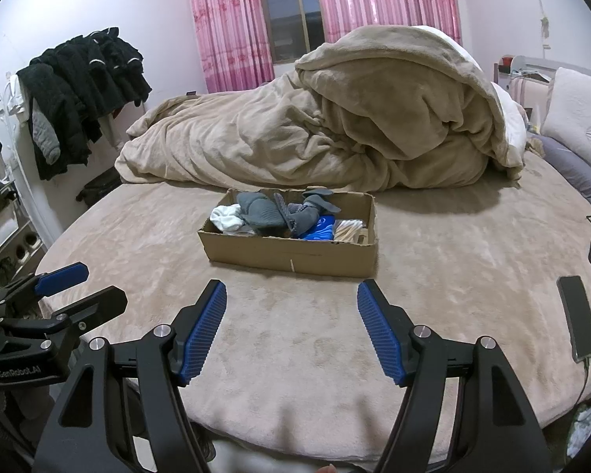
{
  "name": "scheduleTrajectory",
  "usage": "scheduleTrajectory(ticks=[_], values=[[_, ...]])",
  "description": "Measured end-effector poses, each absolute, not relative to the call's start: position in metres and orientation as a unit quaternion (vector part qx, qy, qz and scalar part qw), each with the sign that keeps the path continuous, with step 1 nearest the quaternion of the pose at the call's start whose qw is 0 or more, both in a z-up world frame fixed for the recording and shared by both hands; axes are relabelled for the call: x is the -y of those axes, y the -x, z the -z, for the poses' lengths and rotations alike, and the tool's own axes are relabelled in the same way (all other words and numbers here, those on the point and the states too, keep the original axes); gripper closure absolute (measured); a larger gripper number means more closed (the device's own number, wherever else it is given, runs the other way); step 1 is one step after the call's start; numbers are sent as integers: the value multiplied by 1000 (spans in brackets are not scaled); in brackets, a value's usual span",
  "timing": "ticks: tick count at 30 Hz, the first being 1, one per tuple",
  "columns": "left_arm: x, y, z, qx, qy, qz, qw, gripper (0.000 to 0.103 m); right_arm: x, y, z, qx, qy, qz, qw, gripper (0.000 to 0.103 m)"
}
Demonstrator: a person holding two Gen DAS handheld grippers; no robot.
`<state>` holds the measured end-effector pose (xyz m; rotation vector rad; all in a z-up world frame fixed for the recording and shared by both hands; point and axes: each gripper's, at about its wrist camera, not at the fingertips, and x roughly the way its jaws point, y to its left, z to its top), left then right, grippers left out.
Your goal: Organize objects
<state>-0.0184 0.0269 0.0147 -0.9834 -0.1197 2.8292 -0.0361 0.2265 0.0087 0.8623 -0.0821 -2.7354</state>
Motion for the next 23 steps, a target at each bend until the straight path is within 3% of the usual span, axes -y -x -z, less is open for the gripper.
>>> scheduleTrajectory(ticks=[23], values=[[-26, 31, -11, 36, 330, -939, 89, 12, -224, 35, -4, 28, -303, 943, 138, 31]])
